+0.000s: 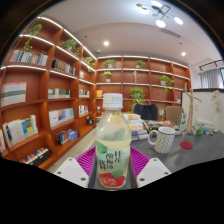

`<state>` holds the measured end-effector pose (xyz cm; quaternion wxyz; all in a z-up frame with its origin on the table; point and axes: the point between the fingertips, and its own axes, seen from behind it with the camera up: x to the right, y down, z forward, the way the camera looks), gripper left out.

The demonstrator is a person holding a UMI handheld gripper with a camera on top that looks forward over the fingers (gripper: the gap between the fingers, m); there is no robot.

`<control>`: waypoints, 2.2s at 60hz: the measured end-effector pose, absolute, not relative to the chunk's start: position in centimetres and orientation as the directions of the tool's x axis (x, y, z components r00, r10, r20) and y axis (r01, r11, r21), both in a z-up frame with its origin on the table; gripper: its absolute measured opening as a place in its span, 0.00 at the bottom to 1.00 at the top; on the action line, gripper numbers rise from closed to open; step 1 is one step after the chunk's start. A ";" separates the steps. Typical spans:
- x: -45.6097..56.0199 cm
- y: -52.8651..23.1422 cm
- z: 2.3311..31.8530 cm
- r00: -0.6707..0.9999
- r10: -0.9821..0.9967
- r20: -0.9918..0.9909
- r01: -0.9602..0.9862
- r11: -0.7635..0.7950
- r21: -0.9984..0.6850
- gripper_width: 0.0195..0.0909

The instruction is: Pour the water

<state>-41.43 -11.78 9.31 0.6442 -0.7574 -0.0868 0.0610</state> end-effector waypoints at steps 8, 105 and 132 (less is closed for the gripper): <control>-41.4 -11.6 9.4 0.978 0.208 -0.016 0.015 -0.146 -0.989 0.26; -32.7 4.1 19.7 -0.037 -0.052 -0.998 -0.959 -0.280 0.050 0.28; -16.5 4.7 24.7 0.979 -0.091 -0.182 -0.193 -0.127 -0.973 0.28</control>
